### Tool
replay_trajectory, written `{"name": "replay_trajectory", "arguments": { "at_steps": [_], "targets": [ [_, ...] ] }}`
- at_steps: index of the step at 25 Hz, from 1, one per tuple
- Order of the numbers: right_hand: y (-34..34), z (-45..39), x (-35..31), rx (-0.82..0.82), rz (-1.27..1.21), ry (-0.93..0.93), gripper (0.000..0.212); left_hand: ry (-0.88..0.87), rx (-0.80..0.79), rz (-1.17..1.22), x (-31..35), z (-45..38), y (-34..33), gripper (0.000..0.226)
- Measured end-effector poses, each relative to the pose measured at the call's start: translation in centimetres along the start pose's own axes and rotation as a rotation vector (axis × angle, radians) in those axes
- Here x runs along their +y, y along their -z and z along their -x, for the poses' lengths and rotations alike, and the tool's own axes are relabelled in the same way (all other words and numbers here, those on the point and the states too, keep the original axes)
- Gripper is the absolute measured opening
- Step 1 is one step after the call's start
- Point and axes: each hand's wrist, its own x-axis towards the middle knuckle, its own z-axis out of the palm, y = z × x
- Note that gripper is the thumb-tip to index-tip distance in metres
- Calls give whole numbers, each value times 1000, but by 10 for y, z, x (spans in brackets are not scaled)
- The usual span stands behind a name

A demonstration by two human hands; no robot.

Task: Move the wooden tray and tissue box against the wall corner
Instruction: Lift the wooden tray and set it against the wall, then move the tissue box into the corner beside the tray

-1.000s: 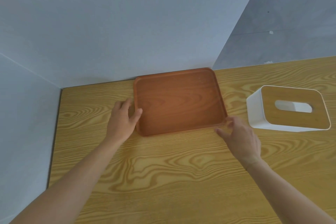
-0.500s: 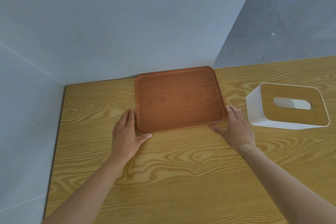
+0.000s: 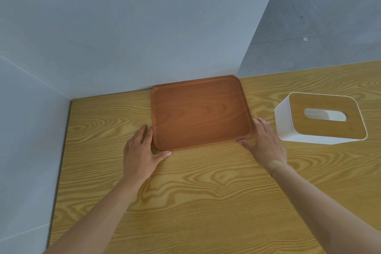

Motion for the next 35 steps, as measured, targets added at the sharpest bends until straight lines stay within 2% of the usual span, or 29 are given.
{"name": "replay_trajectory", "arguments": {
  "at_steps": [12,16,21,23,26,31,35],
  "targets": [
    [4,2,2,-74,-33,-39,92,31,-49,-43,3,-2,1,100],
    [17,17,2,-143,-9,-59,91,139,-131,-38,8,9,12,94],
    [48,41,-4,-282,18,-41,70,194,-262,86,8,42,40,88],
    [64,57,-8,-337,-14,-23,56,158,-293,149,9,57,56,83],
    [85,98,-14,-316,-88,46,35,25,-340,220,12,79,82,82],
    [108,181,-18,-173,-195,111,31,-199,-358,294,26,119,114,82],
    [120,240,-3,-24,-311,79,25,-334,-358,295,54,145,116,86]
  ]
}}
